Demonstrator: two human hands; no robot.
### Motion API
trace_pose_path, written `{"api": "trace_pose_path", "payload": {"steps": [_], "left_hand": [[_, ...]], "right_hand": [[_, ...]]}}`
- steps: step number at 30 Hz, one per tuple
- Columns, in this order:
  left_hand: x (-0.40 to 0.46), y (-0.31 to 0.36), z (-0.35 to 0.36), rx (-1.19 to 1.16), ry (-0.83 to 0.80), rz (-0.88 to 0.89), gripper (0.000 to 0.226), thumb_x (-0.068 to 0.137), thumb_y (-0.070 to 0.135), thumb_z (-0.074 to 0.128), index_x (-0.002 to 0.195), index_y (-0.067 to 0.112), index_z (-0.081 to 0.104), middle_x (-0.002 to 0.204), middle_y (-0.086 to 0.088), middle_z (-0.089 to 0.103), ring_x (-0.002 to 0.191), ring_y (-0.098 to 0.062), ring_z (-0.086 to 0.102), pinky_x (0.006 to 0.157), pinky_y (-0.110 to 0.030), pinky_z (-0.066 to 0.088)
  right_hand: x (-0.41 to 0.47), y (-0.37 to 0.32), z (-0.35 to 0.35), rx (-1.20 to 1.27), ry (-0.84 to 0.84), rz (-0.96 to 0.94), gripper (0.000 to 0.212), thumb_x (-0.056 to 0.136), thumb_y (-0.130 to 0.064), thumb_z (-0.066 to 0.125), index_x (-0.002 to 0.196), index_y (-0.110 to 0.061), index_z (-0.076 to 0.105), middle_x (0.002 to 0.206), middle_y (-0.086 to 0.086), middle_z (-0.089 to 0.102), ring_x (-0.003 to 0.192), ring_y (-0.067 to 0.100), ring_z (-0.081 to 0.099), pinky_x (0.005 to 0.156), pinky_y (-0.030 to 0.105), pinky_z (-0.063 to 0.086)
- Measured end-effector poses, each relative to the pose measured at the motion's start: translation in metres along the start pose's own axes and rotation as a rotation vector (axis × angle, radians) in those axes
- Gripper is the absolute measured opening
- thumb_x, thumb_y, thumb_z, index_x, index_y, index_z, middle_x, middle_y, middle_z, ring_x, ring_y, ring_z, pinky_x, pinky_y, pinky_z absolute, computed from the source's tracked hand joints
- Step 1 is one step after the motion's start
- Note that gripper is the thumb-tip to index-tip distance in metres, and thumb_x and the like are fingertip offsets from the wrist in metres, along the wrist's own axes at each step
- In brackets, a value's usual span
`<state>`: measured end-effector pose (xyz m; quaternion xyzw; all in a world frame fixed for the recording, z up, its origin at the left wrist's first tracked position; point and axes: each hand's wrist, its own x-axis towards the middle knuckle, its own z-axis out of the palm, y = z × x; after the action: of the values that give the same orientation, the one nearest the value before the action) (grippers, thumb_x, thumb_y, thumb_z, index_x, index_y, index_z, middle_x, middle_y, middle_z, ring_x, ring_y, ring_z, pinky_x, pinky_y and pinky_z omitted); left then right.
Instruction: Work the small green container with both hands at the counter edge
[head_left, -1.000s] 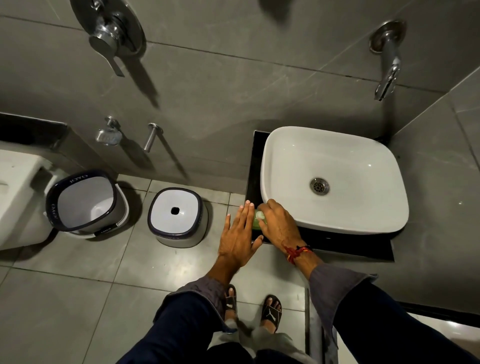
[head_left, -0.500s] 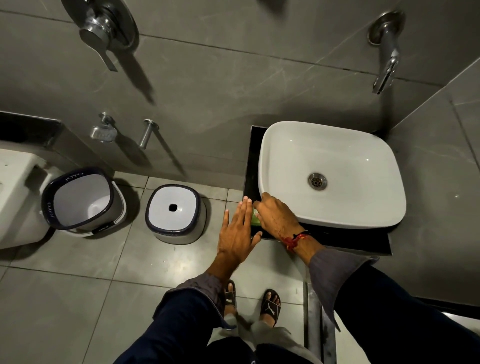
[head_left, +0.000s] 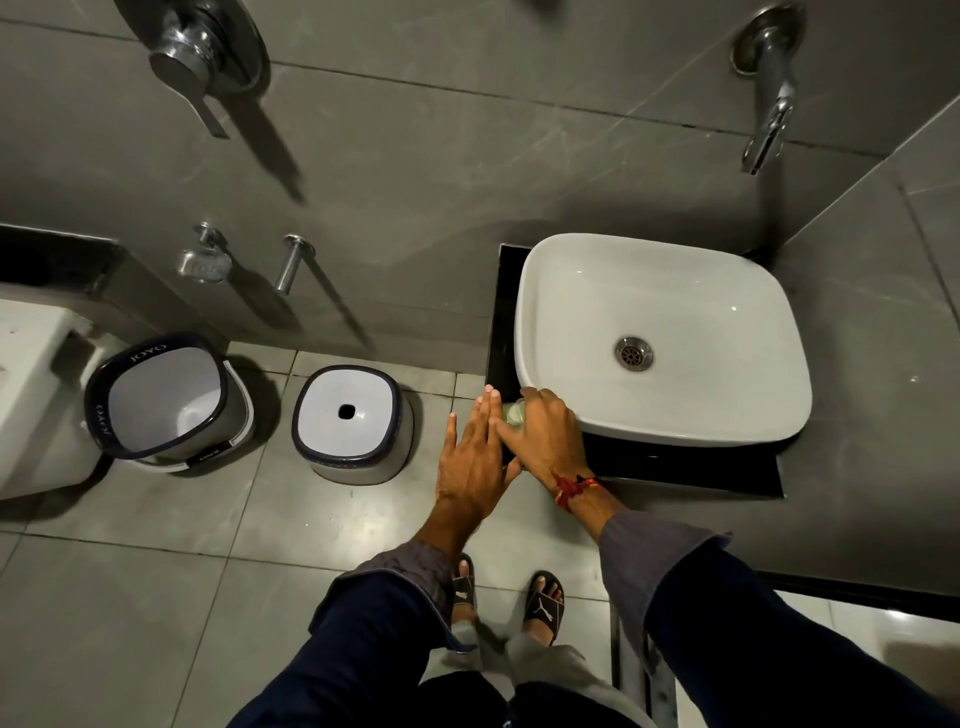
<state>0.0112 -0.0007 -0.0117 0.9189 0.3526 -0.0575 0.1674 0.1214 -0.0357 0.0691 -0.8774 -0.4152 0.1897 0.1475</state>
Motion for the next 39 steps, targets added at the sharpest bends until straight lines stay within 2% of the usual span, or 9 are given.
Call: {"api": "trace_pose_path", "payload": {"steps": [2, 4, 9, 13, 17, 21, 25, 31, 39], "left_hand": [[0.0, 0.0, -0.003, -0.001, -0.003, 0.002, 0.094, 0.101, 0.062, 0.036, 0.159, 0.009, -0.014, 0.171, -0.007, -0.014, 0.158, -0.021, -0.007, 0.128, -0.052, 0.006], [0.0, 0.0, -0.003, -0.003, -0.003, -0.002, 0.094, 0.1, 0.063, 0.035, 0.159, 0.009, -0.013, 0.171, -0.007, -0.013, 0.158, -0.021, -0.006, 0.128, -0.051, 0.006], [-0.001, -0.001, -0.003, -0.035, 0.014, 0.001, 0.092, 0.1, 0.066, 0.034, 0.161, 0.012, -0.01, 0.172, -0.005, -0.01, 0.158, -0.019, -0.005, 0.129, -0.05, 0.006], [-0.004, -0.002, -0.001, -0.054, 0.01, 0.019, 0.092, 0.1, 0.067, 0.035, 0.161, 0.014, -0.01, 0.171, -0.004, -0.011, 0.158, -0.02, -0.007, 0.129, -0.049, 0.003], [-0.006, 0.0, 0.0, -0.054, 0.009, 0.041, 0.093, 0.099, 0.068, 0.035, 0.161, 0.016, -0.011, 0.171, -0.003, -0.012, 0.158, -0.02, -0.008, 0.129, -0.048, 0.003], [-0.005, 0.002, -0.001, -0.045, -0.022, 0.044, 0.093, 0.097, 0.068, 0.034, 0.161, 0.016, -0.01, 0.171, -0.005, -0.012, 0.158, -0.021, -0.008, 0.129, -0.05, 0.004], [-0.005, 0.001, -0.001, 0.012, -0.024, 0.039, 0.094, 0.098, 0.065, 0.037, 0.161, 0.013, -0.01, 0.171, -0.005, -0.012, 0.158, -0.021, -0.008, 0.128, -0.051, 0.009], [-0.015, 0.005, 0.005, -0.06, 0.005, 0.002, 0.098, 0.097, 0.066, 0.04, 0.16, 0.012, -0.012, 0.171, -0.006, -0.01, 0.158, -0.02, -0.006, 0.129, -0.049, 0.008], [-0.013, 0.002, 0.006, -0.032, -0.017, 0.022, 0.099, 0.097, 0.068, 0.044, 0.161, 0.013, -0.007, 0.171, -0.007, -0.011, 0.158, -0.022, -0.007, 0.128, -0.051, 0.009]], "right_hand": [[-0.013, 0.005, 0.002, 0.103, 0.035, 0.022, 0.058, 0.086, -0.043, 0.071, 0.131, -0.01, 0.056, 0.122, 0.014, 0.066, 0.11, 0.032, 0.065, 0.09, 0.039, 0.058], [-0.025, 0.015, 0.006, 0.187, 0.079, 0.006, 0.055, 0.083, -0.031, 0.076, 0.13, -0.013, 0.055, 0.121, 0.012, 0.066, 0.109, 0.029, 0.065, 0.09, 0.038, 0.059], [-0.024, 0.018, 0.011, 0.354, 0.132, -0.014, 0.049, 0.092, -0.011, 0.069, 0.138, -0.008, 0.053, 0.131, 0.011, 0.061, 0.117, 0.025, 0.061, 0.098, 0.04, 0.057], [-0.018, 0.012, 0.018, 0.377, 0.184, 0.022, 0.029, 0.091, -0.006, 0.069, 0.119, -0.007, 0.067, 0.117, 0.01, 0.066, 0.11, 0.025, 0.064, 0.093, 0.036, 0.058], [-0.019, 0.015, 0.024, 0.364, 0.207, 0.075, 0.018, 0.091, -0.011, 0.069, 0.108, -0.006, 0.068, 0.111, 0.01, 0.064, 0.101, 0.024, 0.064, 0.086, 0.034, 0.057], [-0.019, 0.014, 0.027, 0.354, 0.225, 0.107, 0.022, 0.091, -0.016, 0.07, 0.11, -0.005, 0.065, 0.114, 0.011, 0.062, 0.103, 0.025, 0.064, 0.089, 0.035, 0.058], [-0.027, 0.015, 0.029, 0.41, 0.193, 0.056, 0.037, 0.092, -0.01, 0.068, 0.128, -0.004, 0.06, 0.128, 0.01, 0.058, 0.118, 0.022, 0.059, 0.103, 0.036, 0.054], [-0.019, 0.013, 0.023, 0.378, 0.179, 0.043, 0.034, 0.087, 0.01, 0.06, 0.118, -0.003, 0.066, 0.122, 0.012, 0.064, 0.115, 0.028, 0.061, 0.1, 0.045, 0.055], [-0.014, 0.014, 0.024, 0.165, 0.132, 0.022, 0.029, 0.098, -0.013, 0.061, 0.125, -0.002, 0.061, 0.124, 0.015, 0.06, 0.117, 0.031, 0.06, 0.098, 0.043, 0.055]]}}
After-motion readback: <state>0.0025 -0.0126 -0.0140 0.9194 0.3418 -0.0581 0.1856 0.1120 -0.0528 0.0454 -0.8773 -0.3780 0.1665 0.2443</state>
